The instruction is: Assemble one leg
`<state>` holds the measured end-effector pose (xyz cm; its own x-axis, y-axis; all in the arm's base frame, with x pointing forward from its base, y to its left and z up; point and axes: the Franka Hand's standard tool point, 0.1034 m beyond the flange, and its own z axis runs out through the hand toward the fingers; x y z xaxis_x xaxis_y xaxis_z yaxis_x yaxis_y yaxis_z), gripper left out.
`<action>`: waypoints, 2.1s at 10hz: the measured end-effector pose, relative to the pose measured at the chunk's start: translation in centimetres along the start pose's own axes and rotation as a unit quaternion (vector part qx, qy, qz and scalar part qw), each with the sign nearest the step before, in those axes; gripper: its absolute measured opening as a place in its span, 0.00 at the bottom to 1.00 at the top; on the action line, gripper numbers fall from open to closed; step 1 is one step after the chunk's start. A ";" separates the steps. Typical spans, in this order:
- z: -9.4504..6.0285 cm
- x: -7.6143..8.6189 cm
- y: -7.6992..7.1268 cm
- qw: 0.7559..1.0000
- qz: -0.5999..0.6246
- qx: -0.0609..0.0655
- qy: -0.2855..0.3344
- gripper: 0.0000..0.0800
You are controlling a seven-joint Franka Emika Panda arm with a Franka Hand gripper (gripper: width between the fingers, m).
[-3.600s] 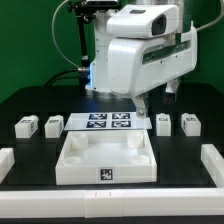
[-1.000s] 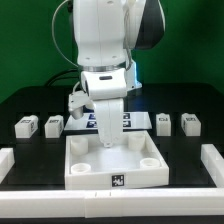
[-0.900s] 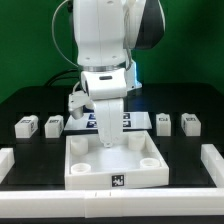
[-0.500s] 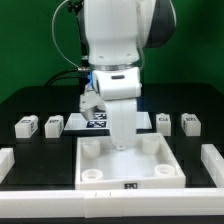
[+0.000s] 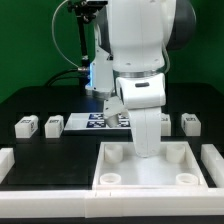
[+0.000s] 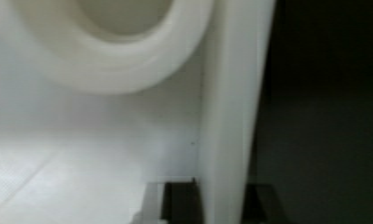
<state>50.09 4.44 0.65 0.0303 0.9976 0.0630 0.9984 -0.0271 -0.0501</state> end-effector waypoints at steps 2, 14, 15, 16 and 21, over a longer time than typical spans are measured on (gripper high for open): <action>0.0 1.5 0.0 1.000 -0.001 -0.005 0.003 0.07; 0.2 1.2 -0.2 0.999 -0.027 -0.019 0.006 0.79; 0.2 1.1 -0.2 0.999 -0.027 -0.019 0.006 0.79; 0.2 1.1 -0.2 0.999 -0.027 -0.018 0.006 0.81; -2.9 2.0 -0.9 0.997 0.061 -0.036 0.003 0.81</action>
Offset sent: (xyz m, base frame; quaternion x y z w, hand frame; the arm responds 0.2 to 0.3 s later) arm 0.0062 0.0230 0.0001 -0.0319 0.0055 -0.0258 0.9991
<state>49.38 6.29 3.74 0.1520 0.9862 0.0661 0.9881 -0.1533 0.0149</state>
